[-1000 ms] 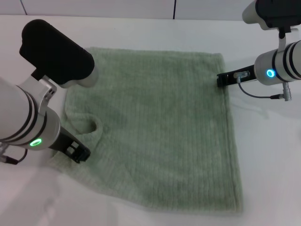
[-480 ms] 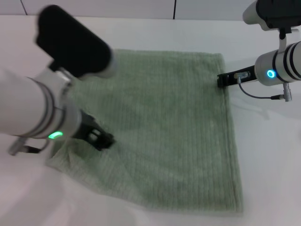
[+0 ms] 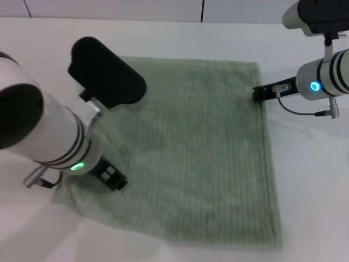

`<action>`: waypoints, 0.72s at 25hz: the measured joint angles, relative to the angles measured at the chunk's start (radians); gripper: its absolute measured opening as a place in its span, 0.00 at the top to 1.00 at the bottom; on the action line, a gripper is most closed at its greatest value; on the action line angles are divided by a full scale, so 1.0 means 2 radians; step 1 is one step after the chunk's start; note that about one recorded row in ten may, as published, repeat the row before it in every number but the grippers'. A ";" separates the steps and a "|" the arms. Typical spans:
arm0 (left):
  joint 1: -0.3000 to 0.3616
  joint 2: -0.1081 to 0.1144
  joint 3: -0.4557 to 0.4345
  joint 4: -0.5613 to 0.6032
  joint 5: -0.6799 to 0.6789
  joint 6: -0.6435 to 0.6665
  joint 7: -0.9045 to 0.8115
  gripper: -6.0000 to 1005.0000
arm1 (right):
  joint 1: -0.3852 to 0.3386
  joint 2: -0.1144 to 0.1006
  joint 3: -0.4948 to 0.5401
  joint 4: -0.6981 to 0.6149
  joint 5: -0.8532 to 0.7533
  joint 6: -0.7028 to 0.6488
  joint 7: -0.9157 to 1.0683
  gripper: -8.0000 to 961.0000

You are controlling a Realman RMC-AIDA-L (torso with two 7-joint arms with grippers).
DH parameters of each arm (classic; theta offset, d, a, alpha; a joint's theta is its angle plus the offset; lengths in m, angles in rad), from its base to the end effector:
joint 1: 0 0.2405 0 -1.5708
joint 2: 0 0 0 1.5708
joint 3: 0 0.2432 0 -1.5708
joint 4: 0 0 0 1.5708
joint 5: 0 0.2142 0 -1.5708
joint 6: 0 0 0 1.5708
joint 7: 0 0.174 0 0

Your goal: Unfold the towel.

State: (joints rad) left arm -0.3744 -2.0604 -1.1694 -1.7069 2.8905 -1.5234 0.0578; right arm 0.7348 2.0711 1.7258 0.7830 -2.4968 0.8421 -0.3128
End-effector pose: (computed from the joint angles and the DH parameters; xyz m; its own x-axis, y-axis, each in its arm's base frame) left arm -0.1773 0.2921 -0.0571 0.6690 0.6876 -0.2821 0.3990 -0.6525 -0.6443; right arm 0.2260 0.4326 -0.0696 0.5304 -0.8120 -0.2437 -0.7729 -0.3450 -0.5326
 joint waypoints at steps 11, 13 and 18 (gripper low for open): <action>0.008 0.005 -0.015 -0.005 0.001 -0.047 -0.001 0.44 | -0.004 0.000 0.001 0.001 -0.003 -0.002 0.000 0.92; 0.011 0.009 -0.017 -0.021 0.001 -0.052 0.000 0.44 | -0.005 0.000 0.000 0.011 -0.004 0.002 0.000 0.92; 0.008 0.016 -0.030 -0.062 0.001 -0.031 0.014 0.44 | -0.006 0.000 0.000 0.034 -0.008 0.010 0.000 0.91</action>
State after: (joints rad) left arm -0.3593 -2.0293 -1.2295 -1.8301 2.8925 -1.5859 0.0848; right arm 0.7232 2.0708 1.7267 0.8501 -2.5133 0.8625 -0.3130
